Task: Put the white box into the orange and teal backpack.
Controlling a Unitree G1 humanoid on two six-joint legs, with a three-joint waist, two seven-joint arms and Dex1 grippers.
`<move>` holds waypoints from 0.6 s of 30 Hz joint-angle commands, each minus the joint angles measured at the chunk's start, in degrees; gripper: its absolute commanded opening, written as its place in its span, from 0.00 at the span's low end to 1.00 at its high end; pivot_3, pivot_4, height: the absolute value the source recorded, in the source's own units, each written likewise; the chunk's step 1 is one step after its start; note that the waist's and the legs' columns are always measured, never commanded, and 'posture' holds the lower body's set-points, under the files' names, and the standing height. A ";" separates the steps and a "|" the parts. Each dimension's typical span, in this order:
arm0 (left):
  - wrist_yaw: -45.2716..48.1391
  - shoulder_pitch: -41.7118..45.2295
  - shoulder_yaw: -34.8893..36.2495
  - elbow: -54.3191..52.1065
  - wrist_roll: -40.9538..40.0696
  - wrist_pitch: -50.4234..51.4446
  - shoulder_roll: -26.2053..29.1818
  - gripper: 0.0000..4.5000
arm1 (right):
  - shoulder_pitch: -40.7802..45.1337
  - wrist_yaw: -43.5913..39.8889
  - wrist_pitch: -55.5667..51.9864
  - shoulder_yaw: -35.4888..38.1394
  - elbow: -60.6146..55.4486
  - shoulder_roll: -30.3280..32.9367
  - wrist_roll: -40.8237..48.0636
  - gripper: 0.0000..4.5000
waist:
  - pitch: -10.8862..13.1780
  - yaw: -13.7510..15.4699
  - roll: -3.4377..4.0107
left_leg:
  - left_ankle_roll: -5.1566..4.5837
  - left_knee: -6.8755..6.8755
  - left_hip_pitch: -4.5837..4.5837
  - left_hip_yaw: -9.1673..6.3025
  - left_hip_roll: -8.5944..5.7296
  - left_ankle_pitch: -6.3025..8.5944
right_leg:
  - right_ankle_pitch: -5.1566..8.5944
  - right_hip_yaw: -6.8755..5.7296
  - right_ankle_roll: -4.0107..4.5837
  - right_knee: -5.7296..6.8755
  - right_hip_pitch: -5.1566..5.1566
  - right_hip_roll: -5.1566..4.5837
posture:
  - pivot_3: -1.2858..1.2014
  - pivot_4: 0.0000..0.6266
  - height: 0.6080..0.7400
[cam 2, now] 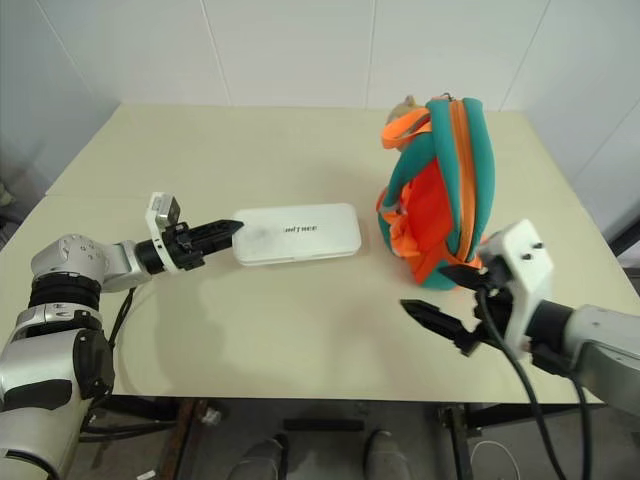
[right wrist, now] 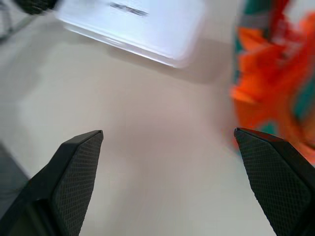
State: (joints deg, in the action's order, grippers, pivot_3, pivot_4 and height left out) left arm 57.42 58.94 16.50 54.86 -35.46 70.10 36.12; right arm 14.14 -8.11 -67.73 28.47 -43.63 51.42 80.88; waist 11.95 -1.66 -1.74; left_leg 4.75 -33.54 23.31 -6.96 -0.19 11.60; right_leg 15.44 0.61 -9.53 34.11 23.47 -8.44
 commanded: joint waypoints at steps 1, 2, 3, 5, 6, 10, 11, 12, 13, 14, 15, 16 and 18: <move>1.13 1.23 2.04 -1.03 -0.90 -0.50 1.12 0.27 | 5.26 8.60 4.88 -7.34 0.81 -3.76 0.90 1.00 | 0.01 0.13 -0.02 | 0.00 0.00 0.03 0.00 0.00 0.00 | -0.04 0.00 -0.02 -0.05 0.00 0.00 | 0.52 0.24 1.00; 1.10 1.05 2.19 -1.15 -0.94 -0.48 1.22 0.27 | 6.64 10.35 5.47 -9.27 1.59 -4.96 -0.09 1.00 | 0.01 0.23 -0.02 | 0.00 0.00 0.04 0.00 0.00 0.00 | -0.07 0.00 -0.01 -0.07 0.00 0.00 | 0.52 0.24 1.00; 1.01 0.80 2.39 -1.33 -1.00 -0.42 1.31 0.27 | 8.01 11.59 6.11 -11.16 2.37 -6.19 -1.83 1.00 | 0.01 0.29 -0.02 | 0.00 -0.01 0.08 -0.01 0.00 0.00 | -0.09 -0.01 -0.03 -0.10 0.01 0.00 | 0.52 0.24 1.00; 0.62 0.25 2.99 -1.87 -1.24 -0.21 1.43 0.27 | 10.96 14.38 7.94 -14.68 4.73 -9.49 -6.32 1.00 | 0.01 0.33 -0.03 | 0.00 -0.02 0.13 -0.01 -0.01 0.00 | -0.11 0.00 -0.05 -0.14 0.01 0.00 | 0.52 0.24 1.00; 0.36 0.05 3.37 -2.10 -1.37 -0.10 1.46 0.27 | 12.36 15.44 8.46 -16.13 6.05 -10.86 -8.28 1.00 | 0.01 0.35 -0.02 | 0.00 -0.01 0.14 -0.01 -0.01 0.00 | -0.11 0.00 -0.06 -0.14 0.02 0.00 | 0.52 0.24 1.00; -0.35 -0.97 4.58 -3.31 -1.75 0.58 1.62 0.27 | 17.36 17.78 10.84 -20.87 12.03 -15.23 -17.69 1.00 | 0.01 0.32 -0.02 | -0.02 0.04 0.15 -0.03 -0.03 0.01 | -0.14 0.01 -0.10 0.03 0.10 0.00 | 0.52 0.24 1.00; -0.56 -1.20 4.88 -3.63 -1.82 0.74 1.61 0.27 | 18.10 17.94 11.30 -21.59 13.12 -15.92 -19.93 1.00 | 0.01 0.30 -0.02 | -0.02 0.05 0.14 -0.04 -0.02 0.01 | -0.14 0.00 -0.10 0.07 0.11 0.00 | 0.52 0.24 1.00; -0.77 -1.50 5.23 -4.06 -1.96 0.98 1.63 0.27 | 18.92 18.18 12.06 -22.52 14.60 -16.56 -22.77 1.00 | 0.01 0.31 -0.02 | -0.02 0.07 0.15 -0.04 -0.03 0.01 | -0.14 0.01 -0.10 0.09 0.15 0.00 | 0.52 0.24 1.00; -1.03 -1.84 5.62 -4.51 -2.13 1.25 1.67 0.27 | 19.75 18.31 12.96 -23.37 16.27 -17.34 -25.54 1.00 | 0.01 0.24 -0.02 | -0.02 0.08 0.15 -0.04 -0.03 0.01 | -0.14 0.00 -0.10 0.12 0.15 0.00 | 0.52 0.24 1.00; -1.31 -2.24 6.02 -5.04 -2.29 1.55 1.73 0.27 | 20.76 18.05 14.19 -24.31 18.01 -18.23 -28.27 1.00 | 0.01 0.20 -0.02 | -0.02 0.10 0.15 -0.03 -0.03 0.01 | -0.14 0.02 -0.10 0.17 0.15 0.00 | 0.52 0.24 1.00; -1.66 -2.65 6.45 -5.60 -2.48 1.87 1.73 0.27 | 21.70 17.96 15.30 -25.02 19.77 -19.27 -30.74 1.00 | 0.01 0.18 -0.02 | -0.02 0.10 0.15 -0.03 -0.03 0.01 | -0.14 0.01 -0.11 0.18 0.16 0.00 | 0.52 0.24 1.00; -1.98 -3.01 6.88 -6.10 -2.64 2.17 1.74 0.27 | 22.51 17.74 16.28 -25.51 21.30 -20.35 -32.81 1.00 | 0.01 0.12 -0.02 | -0.02 0.09 0.14 -0.03 -0.03 0.01 | -0.14 0.02 -0.11 0.18 0.16 0.00 | 0.52 0.24 1.00; -2.72 -3.64 7.80 -7.07 -2.92 2.70 1.72 0.27 | 24.44 16.83 18.56 -26.48 24.97 -22.97 -36.56 1.00 | 0.01 -0.01 -0.02 | -0.01 0.10 0.12 -0.03 -0.03 0.01 | -0.14 0.04 -0.10 0.21 0.17 0.01 | 0.52 0.24 1.00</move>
State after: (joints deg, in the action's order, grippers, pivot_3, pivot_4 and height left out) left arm 54.80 55.24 22.08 50.13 -36.14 72.26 37.00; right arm 36.53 9.40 -52.27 2.15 -20.00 29.60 47.75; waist 11.96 -1.67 -1.76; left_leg 4.74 -33.44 23.42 -6.99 -0.22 11.61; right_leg 15.31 0.64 -9.63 34.36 23.65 -8.43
